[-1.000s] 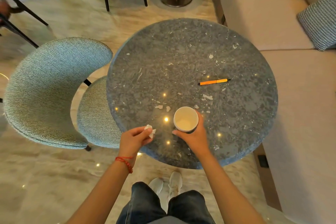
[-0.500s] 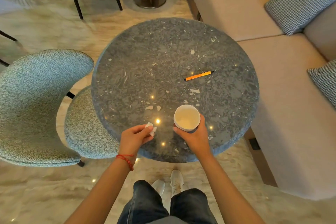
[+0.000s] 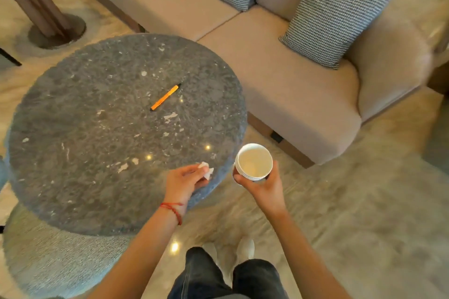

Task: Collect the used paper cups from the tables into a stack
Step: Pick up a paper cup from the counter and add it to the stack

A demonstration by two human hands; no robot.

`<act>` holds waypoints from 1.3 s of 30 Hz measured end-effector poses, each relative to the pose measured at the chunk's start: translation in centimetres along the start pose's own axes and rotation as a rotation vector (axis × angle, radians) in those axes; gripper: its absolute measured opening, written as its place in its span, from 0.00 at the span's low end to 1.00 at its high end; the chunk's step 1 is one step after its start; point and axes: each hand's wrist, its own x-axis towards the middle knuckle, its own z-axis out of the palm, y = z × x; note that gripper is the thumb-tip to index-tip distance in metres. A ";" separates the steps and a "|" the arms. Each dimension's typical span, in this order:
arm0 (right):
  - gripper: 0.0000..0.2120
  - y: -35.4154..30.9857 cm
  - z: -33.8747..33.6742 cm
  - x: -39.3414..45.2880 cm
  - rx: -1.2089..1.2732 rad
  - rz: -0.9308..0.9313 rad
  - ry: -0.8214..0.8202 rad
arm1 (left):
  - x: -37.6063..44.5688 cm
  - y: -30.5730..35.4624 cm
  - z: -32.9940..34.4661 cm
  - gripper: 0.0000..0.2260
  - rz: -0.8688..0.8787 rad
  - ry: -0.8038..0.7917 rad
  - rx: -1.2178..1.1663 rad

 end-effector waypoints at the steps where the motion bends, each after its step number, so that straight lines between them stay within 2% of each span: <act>1: 0.31 0.2 -1.4 -0.4 0.008 0.010 0.042 | -0.1 -0.1 1.4 0.02 0.002 -0.042 0.023; 5: 0.31 1.3 -6.9 -1.6 0.065 0.057 0.209 | -0.9 -0.8 7.8 0.07 -0.015 -0.225 0.069; 8: 0.32 2.5 -11.2 -2.7 0.112 0.083 0.333 | -1.8 -2.0 12.7 0.10 0.001 -0.364 0.190; 13: 0.33 6.7 -18.6 -4.5 0.200 0.096 0.545 | -3.2 -5.8 21.4 0.03 0.005 -0.566 0.314; 22: 0.32 10.1 -30.0 -10.3 0.329 0.130 0.917 | -10.9 -10.8 35.7 0.02 -0.001 -0.934 0.480; 34: 0.32 11.6 -38.6 -15.3 0.414 0.138 1.511 | -19.0 -16.9 51.3 0.04 -0.071 -1.433 0.780; 39: 0.31 11.9 -40.5 -16.0 0.416 0.119 1.680 | -22.0 -18.5 56.0 0.04 -0.090 -1.608 0.857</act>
